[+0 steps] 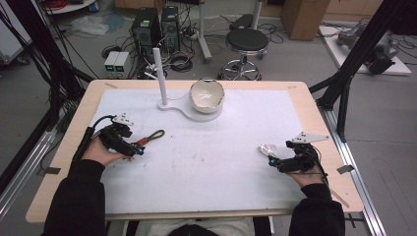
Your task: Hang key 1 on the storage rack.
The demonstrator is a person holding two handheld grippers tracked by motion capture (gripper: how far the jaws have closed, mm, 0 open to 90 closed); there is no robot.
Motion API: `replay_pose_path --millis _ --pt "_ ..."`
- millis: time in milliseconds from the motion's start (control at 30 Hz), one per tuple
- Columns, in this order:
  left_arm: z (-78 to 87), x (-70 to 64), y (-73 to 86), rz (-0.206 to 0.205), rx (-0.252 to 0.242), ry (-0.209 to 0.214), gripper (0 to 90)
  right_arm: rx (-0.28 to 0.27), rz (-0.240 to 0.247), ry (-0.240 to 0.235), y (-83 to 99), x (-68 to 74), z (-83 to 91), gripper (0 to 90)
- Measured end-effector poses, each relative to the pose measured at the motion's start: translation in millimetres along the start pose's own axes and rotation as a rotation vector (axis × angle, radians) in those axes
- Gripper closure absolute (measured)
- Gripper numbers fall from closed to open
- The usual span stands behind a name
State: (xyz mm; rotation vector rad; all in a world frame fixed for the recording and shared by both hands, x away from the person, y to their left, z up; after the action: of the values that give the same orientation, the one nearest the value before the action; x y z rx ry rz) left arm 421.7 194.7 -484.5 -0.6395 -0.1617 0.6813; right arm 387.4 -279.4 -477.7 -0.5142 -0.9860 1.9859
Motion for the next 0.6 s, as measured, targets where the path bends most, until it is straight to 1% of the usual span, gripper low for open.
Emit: replay_pose_path --millis 33,67,167,300,433,500,600 --pt "-1.7 -0.9 -1.0 -0.011 0.011 -0.006 15.5 0.004 -0.005 0.002 0.4 -0.2 0.4 0.6" --pt "-3.2 -2.2 -2.6 -0.016 0.017 0.001 16.6 0.005 -0.007 0.003 0.5 -0.5 0.3 0.6" --pt "-7.7 -2.9 -7.8 -0.017 0.025 0.010 18.2 0.010 -0.005 0.003 1.3 -0.4 -0.1 0.7" --pt "-13.9 -2.1 -9.7 -0.007 0.036 0.016 23.0 0.009 -0.002 0.006 1.9 -1.0 0.7 0.7" --pt "-19.7 -1.4 -7.7 -0.003 0.050 0.029 26.2 0.010 -0.014 0.008 2.9 -2.3 2.3 0.7" --pt "-21.1 -1.9 -8.2 0.000 0.045 0.037 27.6 0.007 -0.009 0.010 2.8 -3.0 2.3 0.7" --pt "-23.3 -1.2 -7.4 0.001 0.047 0.036 30.9 0.011 -0.012 0.009 3.2 -2.5 2.3 0.7"
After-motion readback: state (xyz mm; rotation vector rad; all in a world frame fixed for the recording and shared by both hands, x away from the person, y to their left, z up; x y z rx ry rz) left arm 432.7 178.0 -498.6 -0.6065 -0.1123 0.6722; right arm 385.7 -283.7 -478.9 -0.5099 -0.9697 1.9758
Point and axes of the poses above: each handheld gripper's, and its own axes: z roughly backward along the jaws, y roughly out of its underside, x roughly to its left, the point moved 10 cm from there along -z, roughly forward along the jaws, and after that the axes turned 5 degrees about y, right-handed, at the moved point
